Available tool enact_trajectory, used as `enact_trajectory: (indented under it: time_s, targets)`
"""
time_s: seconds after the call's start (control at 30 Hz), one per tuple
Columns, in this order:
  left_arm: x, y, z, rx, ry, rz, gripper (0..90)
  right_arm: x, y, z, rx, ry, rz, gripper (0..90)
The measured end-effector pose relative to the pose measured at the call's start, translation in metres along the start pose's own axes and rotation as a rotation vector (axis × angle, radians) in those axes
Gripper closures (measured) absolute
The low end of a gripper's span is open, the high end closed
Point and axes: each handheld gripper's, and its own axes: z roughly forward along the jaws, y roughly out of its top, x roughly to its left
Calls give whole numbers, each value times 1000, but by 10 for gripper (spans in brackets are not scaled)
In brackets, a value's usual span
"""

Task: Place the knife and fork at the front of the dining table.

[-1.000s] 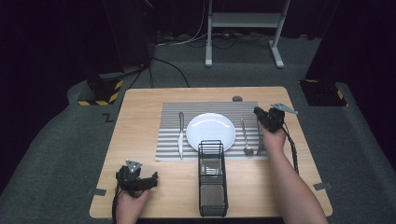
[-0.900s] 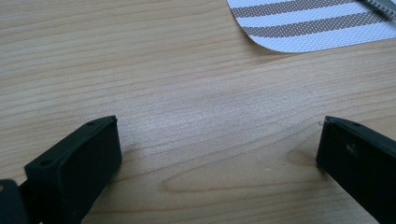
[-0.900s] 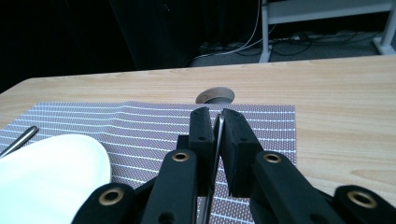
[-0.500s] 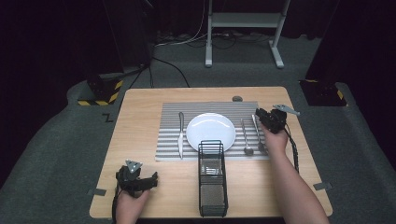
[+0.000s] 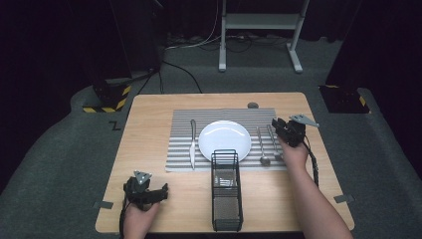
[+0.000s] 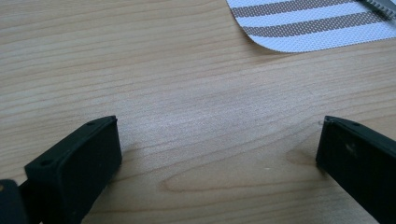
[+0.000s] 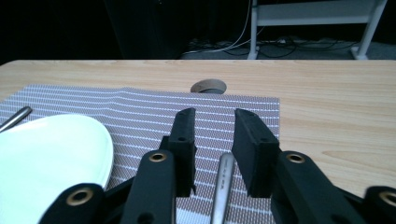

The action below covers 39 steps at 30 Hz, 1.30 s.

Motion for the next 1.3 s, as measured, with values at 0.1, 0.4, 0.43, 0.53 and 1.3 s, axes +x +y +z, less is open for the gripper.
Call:
enact_trajectory:
  time_s: [0.1, 0.4, 0.43, 0.53, 1.3]
  targets:
    - [0, 0, 0, 0, 0, 0, 1, 6, -2, -6, 10, -11, -26, 603]
    - [0, 0, 0, 0, 0, 0, 1, 23, -16, -37, 35, -42, -125, 405]
    - [0, 0, 0, 0, 0, 0, 1, 24, -18, -41, 41, -47, -131, 383]
    - [0, 0, 0, 0, 0, 0, 1, 27, -27, -58, 69, -63, -163, 323]
    - [0, 0, 0, 1, 1, 1, 2, 18, -104, -156, 346, -110, -122, 205]
